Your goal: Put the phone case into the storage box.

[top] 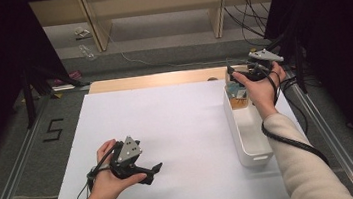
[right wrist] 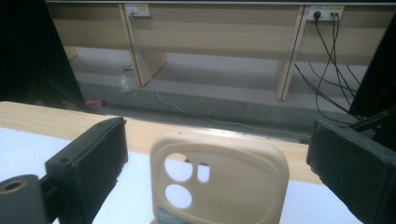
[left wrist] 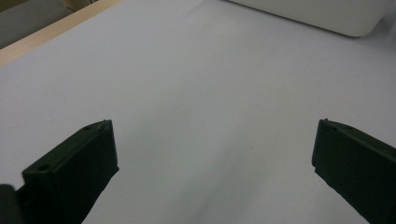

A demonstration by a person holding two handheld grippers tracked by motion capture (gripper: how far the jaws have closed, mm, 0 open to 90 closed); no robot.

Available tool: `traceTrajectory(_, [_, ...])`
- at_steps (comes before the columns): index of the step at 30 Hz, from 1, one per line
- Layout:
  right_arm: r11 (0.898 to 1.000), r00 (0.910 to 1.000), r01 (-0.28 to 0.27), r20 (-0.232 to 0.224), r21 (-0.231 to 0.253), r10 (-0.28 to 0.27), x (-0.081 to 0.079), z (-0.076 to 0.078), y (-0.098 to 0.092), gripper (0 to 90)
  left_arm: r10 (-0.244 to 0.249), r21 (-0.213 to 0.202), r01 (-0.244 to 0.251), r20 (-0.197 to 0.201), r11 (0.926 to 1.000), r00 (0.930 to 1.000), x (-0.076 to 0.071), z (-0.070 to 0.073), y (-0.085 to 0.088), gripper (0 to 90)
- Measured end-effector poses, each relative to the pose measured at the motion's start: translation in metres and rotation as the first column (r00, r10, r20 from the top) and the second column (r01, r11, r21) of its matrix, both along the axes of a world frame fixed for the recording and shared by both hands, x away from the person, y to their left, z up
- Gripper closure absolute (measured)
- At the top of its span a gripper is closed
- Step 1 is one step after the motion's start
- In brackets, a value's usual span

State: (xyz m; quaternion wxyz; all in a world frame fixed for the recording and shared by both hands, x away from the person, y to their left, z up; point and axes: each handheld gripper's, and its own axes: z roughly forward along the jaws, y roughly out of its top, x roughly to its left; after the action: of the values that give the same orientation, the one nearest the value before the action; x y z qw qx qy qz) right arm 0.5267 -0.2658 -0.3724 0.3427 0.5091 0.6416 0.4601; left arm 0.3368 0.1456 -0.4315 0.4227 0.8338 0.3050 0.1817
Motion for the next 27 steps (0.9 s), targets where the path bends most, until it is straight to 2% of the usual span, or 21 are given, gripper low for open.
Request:
traceTrajectory(10, [0.999, 0.9989, -0.033, 0.034, -0.009, 0.034, -0.018, 0.006, -0.002, 8.5, 0.002, 0.000, -0.002, -0.001, 1.0000, 1.0000, 0.000, 0.000, 0.000, 0.0])
traceTrajectory(27, [0.994, 0.9937, -0.104, 0.037, -0.035, 0.106, -0.049, 0.003, -0.002, 12.5, 0.006, -0.002, -0.006, -0.001, 1.0000, 1.0000, 0.000, 0.000, 0.000, 0.0])
